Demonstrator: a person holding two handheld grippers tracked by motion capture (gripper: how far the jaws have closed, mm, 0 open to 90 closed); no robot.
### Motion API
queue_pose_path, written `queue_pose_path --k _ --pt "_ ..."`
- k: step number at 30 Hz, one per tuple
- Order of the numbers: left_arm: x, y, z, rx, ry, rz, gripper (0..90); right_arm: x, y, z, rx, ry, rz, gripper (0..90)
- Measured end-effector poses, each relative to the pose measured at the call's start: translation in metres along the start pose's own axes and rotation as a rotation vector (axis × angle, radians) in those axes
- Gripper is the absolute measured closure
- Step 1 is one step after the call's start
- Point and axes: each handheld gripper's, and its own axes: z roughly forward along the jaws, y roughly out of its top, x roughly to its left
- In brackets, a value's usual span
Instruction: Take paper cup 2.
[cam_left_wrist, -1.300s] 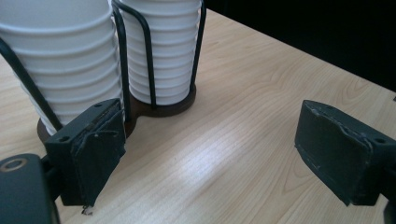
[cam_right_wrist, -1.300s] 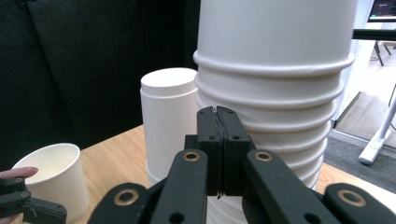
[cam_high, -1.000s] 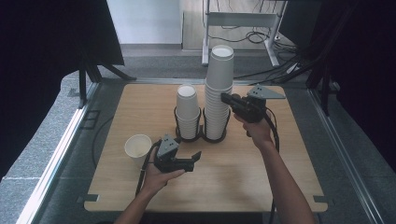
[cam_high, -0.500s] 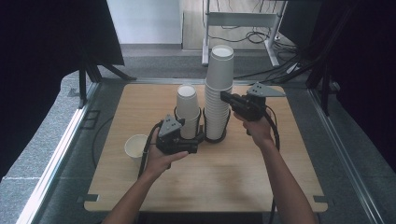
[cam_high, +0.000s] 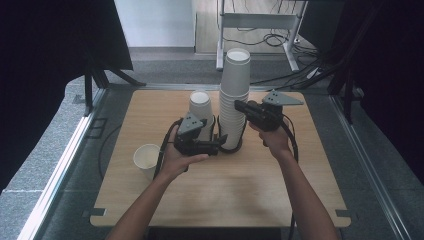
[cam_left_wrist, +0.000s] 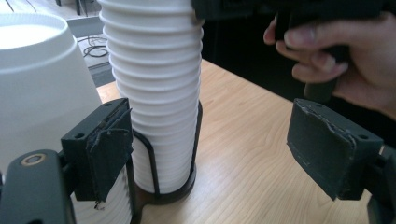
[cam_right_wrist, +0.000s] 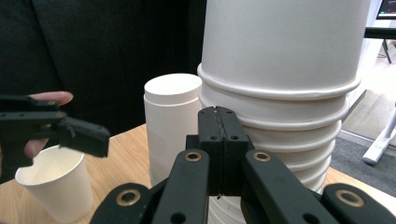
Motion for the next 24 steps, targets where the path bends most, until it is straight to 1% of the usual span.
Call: queue_pose_path --k 4,6,7,11,12,13,14,15,16,17,18,21,22,24 --pt "0.006 0.011 0.002 -0.016 -0.013 -0.027 15.0 0.000 0.000 0.000 0.003 0.003 -0.006 89.8" --pt "0.008 0.014 0.002 -0.020 -0.016 -0.032 15.0 -0.001 0.000 0.000 0.003 0.004 -0.004 89.8" --pt "0.011 0.019 0.003 -0.030 -0.020 -0.037 15.2 -0.001 0.000 0.000 0.003 0.004 -0.004 89.8" --pt "0.016 0.030 0.007 -0.026 -0.019 -0.032 15.3 -0.001 0.000 0.000 0.002 0.005 -0.006 89.8" --pt "0.016 0.030 0.007 -0.026 -0.019 -0.032 15.3 -0.001 0.000 0.000 0.001 0.006 -0.002 89.8" --pt "0.019 0.035 0.010 -0.030 -0.022 -0.031 15.3 0.000 0.000 0.001 0.001 0.007 -0.002 89.8" --pt "0.019 0.035 0.010 -0.030 -0.022 -0.031 15.3 0.000 0.000 0.001 0.002 0.007 -0.002 89.8" --pt "0.023 0.041 0.012 -0.037 -0.028 -0.041 15.4 0.000 0.000 0.001 0.003 0.009 0.001 89.8" --pt "0.023 0.041 0.012 -0.037 -0.028 -0.041 15.4 0.000 0.000 0.001 0.003 0.010 -0.005 89.8" --pt "0.027 0.046 0.015 -0.045 -0.040 -0.057 15.6 0.000 0.000 0.002 0.005 0.012 -0.006 89.7" --pt "0.028 0.048 0.017 -0.050 -0.043 -0.063 16.0 0.000 0.000 0.002 0.004 0.012 -0.004 89.8" --pt "0.033 0.055 0.021 -0.055 -0.039 -0.059 16.3 0.000 0.000 0.002 0.006 0.014 -0.006 89.8" --pt "0.033 0.055 0.021 -0.055 -0.039 -0.059 16.6 0.000 0.000 0.002 0.006 0.014 -0.006 89.8" --pt "0.036 0.062 0.024 -0.063 -0.035 -0.064 17.5 0.000 0.000 0.002 0.004 0.014 -0.006 89.8"
